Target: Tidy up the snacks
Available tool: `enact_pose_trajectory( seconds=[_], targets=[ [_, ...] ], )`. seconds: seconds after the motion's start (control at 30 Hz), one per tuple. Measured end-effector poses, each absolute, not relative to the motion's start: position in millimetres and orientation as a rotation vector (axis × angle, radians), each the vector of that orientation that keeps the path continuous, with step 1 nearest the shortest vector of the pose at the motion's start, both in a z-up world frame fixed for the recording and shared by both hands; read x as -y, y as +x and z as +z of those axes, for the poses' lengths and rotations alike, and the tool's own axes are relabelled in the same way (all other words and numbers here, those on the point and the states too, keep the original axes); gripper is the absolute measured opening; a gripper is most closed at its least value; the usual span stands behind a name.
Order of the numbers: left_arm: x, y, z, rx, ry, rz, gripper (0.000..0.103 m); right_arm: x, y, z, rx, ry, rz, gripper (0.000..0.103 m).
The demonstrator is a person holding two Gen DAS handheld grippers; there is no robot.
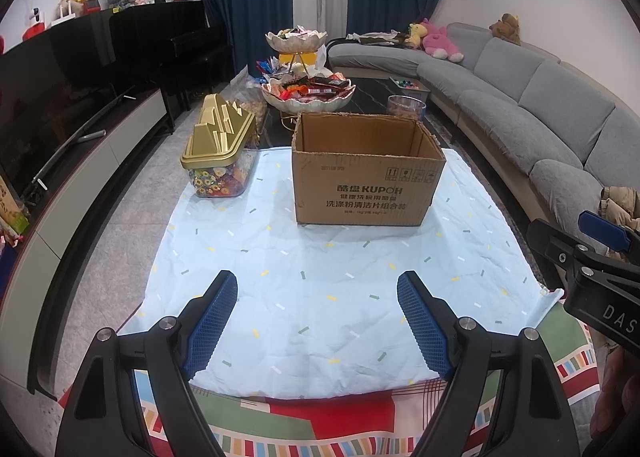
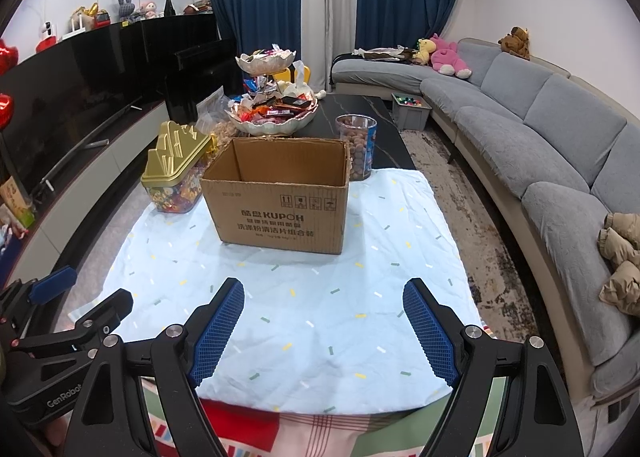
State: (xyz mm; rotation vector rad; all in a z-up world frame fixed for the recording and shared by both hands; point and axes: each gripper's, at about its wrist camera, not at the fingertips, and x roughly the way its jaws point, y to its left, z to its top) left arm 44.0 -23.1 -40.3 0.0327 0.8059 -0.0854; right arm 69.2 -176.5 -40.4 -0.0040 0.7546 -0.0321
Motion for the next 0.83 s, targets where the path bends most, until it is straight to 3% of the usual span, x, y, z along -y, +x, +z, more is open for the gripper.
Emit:
enact_pose_trajectory(
  seconds=[0.83],
  targets=[
    [19.1,48.3,-36.2,-0.802,0.041,-0.09,0.082,176.0,69.3,-41.0,-0.754,-0.002,-0.032,0.083]
  ],
)
